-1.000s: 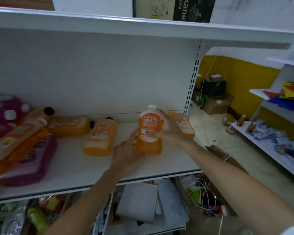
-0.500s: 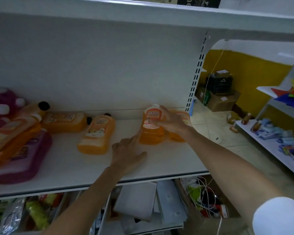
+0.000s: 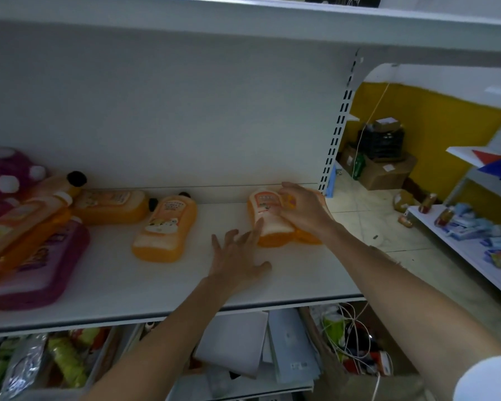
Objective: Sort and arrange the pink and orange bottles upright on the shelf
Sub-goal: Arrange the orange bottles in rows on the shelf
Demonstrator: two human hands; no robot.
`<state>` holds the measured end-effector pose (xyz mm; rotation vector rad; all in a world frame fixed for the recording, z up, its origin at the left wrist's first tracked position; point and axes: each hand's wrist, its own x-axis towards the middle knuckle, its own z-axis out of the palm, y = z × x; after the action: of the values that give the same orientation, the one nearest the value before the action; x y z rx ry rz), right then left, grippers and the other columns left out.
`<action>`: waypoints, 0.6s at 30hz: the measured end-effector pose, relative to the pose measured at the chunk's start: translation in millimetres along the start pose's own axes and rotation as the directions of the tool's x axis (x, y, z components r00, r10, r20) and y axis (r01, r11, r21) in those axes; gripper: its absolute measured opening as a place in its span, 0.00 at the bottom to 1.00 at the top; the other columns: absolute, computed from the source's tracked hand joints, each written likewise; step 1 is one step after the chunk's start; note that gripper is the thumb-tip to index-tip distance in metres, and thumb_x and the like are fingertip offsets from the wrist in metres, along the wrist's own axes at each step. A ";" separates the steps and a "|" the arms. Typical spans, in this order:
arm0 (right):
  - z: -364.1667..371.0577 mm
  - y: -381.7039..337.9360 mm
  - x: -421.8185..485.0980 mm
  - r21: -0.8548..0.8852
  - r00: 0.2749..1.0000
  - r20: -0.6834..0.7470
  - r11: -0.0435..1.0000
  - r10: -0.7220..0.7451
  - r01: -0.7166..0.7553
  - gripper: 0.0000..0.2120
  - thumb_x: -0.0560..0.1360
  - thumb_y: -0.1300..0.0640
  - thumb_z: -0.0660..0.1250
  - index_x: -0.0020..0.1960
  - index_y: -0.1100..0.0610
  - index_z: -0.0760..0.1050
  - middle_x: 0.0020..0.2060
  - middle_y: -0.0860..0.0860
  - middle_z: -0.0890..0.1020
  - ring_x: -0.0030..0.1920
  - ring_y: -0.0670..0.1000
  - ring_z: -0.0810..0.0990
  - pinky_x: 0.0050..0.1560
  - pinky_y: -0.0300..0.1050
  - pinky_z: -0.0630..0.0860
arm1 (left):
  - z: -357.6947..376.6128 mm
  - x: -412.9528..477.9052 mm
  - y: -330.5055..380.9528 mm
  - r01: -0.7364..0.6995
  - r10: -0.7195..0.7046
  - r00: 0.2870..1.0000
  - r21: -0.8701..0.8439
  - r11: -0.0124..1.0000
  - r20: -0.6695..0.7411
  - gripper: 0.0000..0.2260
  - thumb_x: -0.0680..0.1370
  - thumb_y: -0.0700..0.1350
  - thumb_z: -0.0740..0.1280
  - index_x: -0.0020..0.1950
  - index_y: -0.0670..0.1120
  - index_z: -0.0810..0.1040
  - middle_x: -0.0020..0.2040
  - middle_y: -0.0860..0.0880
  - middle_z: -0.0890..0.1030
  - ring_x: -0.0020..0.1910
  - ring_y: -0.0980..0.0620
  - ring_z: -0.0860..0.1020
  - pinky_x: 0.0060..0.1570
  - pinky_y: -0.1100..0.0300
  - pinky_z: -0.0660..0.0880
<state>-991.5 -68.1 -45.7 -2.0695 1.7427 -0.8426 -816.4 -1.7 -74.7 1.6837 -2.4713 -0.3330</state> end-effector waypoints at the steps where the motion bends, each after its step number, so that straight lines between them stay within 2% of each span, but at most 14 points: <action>1: -0.4 -1.8 -0.9 0.004 1.000 -0.007 1.000 0.001 -0.001 0.25 0.73 0.52 0.70 0.67 0.58 0.71 0.71 0.53 0.68 0.70 0.52 0.66 0.71 0.47 0.60 | -1.4 -0.8 -1.3 -0.007 0.007 1.000 -0.014 1.000 -0.004 0.37 0.76 0.58 0.60 0.75 0.55 0.38 0.75 0.51 0.58 0.74 0.46 0.52 0.71 0.40 0.46; 3: 0.6 -5.2 -1.5 -0.019 1.000 -0.006 1.000 -0.008 0.008 0.24 0.73 0.53 0.70 0.67 0.58 0.71 0.70 0.53 0.69 0.69 0.52 0.67 0.70 0.46 0.61 | -6.9 -5.4 -4.6 -0.059 0.052 0.996 -0.121 0.991 -0.067 0.35 0.76 0.55 0.61 0.75 0.55 0.42 0.74 0.50 0.60 0.72 0.47 0.55 0.71 0.46 0.52; 5: 2.7 -12.4 -0.1 -0.058 0.998 0.010 0.996 -0.060 0.061 0.24 0.73 0.53 0.71 0.66 0.59 0.72 0.69 0.54 0.70 0.68 0.53 0.68 0.68 0.45 0.62 | -16.9 -12.3 -8.0 -0.142 0.098 0.977 -0.238 0.961 -0.188 0.33 0.76 0.51 0.63 0.75 0.55 0.47 0.73 0.49 0.63 0.71 0.48 0.59 0.68 0.54 0.57; 9: 14.7 -43.9 6.6 0.007 0.990 -0.004 0.990 -0.140 0.140 0.20 0.74 0.55 0.69 0.65 0.59 0.73 0.67 0.54 0.72 0.66 0.53 0.72 0.66 0.51 0.69 | -39.2 -22.7 -31.8 -0.194 0.079 0.911 -0.252 0.948 -0.406 0.25 0.76 0.47 0.64 0.72 0.51 0.63 0.69 0.50 0.69 0.68 0.50 0.65 0.62 0.63 0.61; 11: 26.0 -68.0 7.6 0.002 0.984 -0.012 0.984 -0.180 0.180 0.20 0.75 0.54 0.67 0.65 0.57 0.73 0.66 0.53 0.73 0.66 0.52 0.72 0.66 0.49 0.68 | -51.7 -32.6 -50.9 -0.166 0.018 0.891 -0.290 0.943 -0.453 0.21 0.75 0.48 0.64 0.68 0.49 0.70 0.66 0.49 0.72 0.66 0.51 0.67 0.57 0.69 0.60; 14: 47.3 -105.3 9.5 0.015 0.969 0.023 0.970 -0.245 0.244 0.20 0.76 0.54 0.66 0.66 0.57 0.72 0.64 0.52 0.75 0.66 0.51 0.72 0.64 0.41 0.64 | -73.1 -55.2 -86.3 -0.142 -0.018 0.832 -0.244 0.959 -0.555 0.23 0.70 0.54 0.58 0.59 0.46 0.78 0.59 0.49 0.78 0.59 0.50 0.74 0.53 0.64 0.68; 16: 63.3 -131.7 10.7 0.063 0.958 0.069 0.959 -0.279 0.275 0.21 0.76 0.51 0.65 0.67 0.56 0.71 0.65 0.52 0.75 0.66 0.50 0.72 0.62 0.40 0.65 | -88.1 -76.3 -112.4 -0.151 -0.022 0.798 -0.235 0.960 -0.602 0.22 0.69 0.55 0.57 0.56 0.46 0.79 0.53 0.50 0.81 0.52 0.52 0.76 0.47 0.66 0.68; 18: 81.1 -160.6 9.9 0.139 0.948 0.120 0.950 -0.296 0.279 0.22 0.77 0.51 0.65 0.69 0.57 0.69 0.66 0.52 0.74 0.66 0.50 0.71 0.62 0.39 0.66 | -102.6 -99.8 -139.8 -0.118 -0.040 0.784 -0.211 0.970 -0.620 0.21 0.70 0.52 0.58 0.54 0.43 0.80 0.51 0.48 0.81 0.51 0.50 0.77 0.49 0.68 0.67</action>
<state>-814.7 -54.3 -13.8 -2.2739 1.3041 -0.8355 -630.0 30.9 -9.8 1.3514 -1.8823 -0.0438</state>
